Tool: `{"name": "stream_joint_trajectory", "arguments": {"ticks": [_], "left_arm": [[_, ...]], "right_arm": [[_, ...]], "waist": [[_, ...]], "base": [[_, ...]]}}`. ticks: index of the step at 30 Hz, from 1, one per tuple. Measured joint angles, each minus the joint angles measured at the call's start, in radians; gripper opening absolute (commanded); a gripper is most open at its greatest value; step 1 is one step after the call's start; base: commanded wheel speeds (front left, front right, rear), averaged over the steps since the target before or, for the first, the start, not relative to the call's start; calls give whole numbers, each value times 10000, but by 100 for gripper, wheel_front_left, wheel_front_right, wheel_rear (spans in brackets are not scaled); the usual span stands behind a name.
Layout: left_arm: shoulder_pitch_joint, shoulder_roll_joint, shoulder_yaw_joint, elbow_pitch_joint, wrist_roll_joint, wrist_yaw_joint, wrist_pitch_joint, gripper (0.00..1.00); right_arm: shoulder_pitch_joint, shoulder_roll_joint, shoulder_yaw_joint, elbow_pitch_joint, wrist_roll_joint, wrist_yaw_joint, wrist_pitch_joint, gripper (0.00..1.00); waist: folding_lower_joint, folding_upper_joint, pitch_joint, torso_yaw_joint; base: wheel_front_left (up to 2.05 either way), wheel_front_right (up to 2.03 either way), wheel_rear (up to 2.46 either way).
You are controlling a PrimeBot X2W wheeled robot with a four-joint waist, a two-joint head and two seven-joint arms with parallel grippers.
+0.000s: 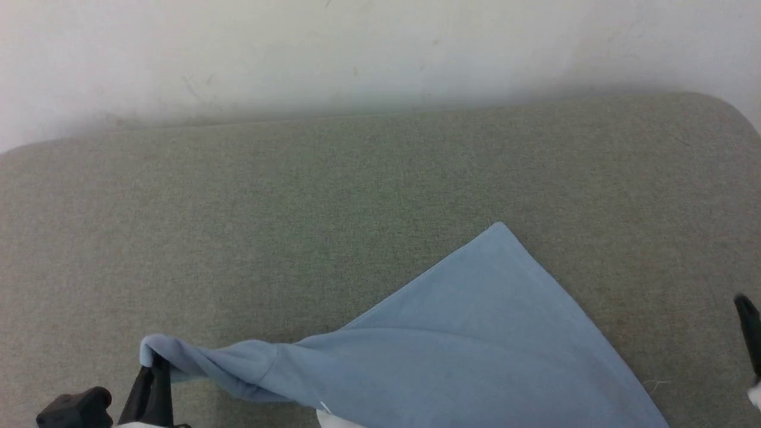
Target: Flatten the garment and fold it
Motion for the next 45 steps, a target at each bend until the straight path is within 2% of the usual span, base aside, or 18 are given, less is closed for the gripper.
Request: {"name": "stream_joint_trajectory", "arguments": {"ticks": [3,6,14,22,23,24,25,28,32,36,39,42,45], "left_arm": [[-225,-42,-125,-65,40,-2,-13,0],[-597,-65,-261,-150,73,-10,-17,0],[-1533,-221,-683,-265,286,-127,-180,0],[-1995,-489,-915,21,324,-284,-453,0],[-2037,-522,-936,75,324,-288,-474,0],[-2052,-541,-953,127,322,-301,-525,0],[-2062,-564,-966,194,322,-334,-539,0],[-2119,-564,-961,391,291,-389,-548,0],[-2291,-529,-926,564,291,-477,-627,0],[-2457,-190,-665,552,314,-548,-671,0],[-2939,219,-443,420,391,-646,-617,0],[-3999,614,-274,393,395,-989,-506,0],[-5405,713,-253,926,297,-1402,-470,0]], "right_arm": [[-1455,0,1047,853,-203,0,-393,100],[-2830,-201,2374,1810,-378,0,-150,100],[-6006,-897,5026,4403,259,0,2046,100],[-7408,-1565,7158,5731,554,2,3689,100],[-7518,-1687,7361,5785,644,2,3893,93],[-7623,-1799,7555,5812,738,2,4111,93],[-7714,-1904,7699,5829,848,0,4297,48],[-7956,-2117,8006,5845,1170,-2,4638,0],[-7981,-2184,8456,5668,1526,-2,4126,0],[-7895,-2393,8790,5239,1432,0,2510,0],[-8016,-2727,8631,5068,1191,0,1409,0],[-8385,-2934,8255,5095,863,2,623,0],[-8933,-2917,7940,5267,552,2,81,0]], "waist": [[0,0,249,48],[2,0,540,138],[3,0,1361,608],[0,0,2020,1176],[-2,0,2069,1238],[-2,0,2114,1292],[-2,0,2153,1334],[-1,0,2223,1358],[0,0,2108,1275],[1,0,1861,1141],[0,0,1603,1026],[0,0,1331,897],[-1,0,1129,695]], "base": [[0,0,0],[0,0,0],[0,0,0],[0,0,0],[0,0,0],[0,0,0],[0,0,0],[0,0,0],[0,0,0],[0,0,0],[0,0,0],[0,0,0],[0,0,0]]}}
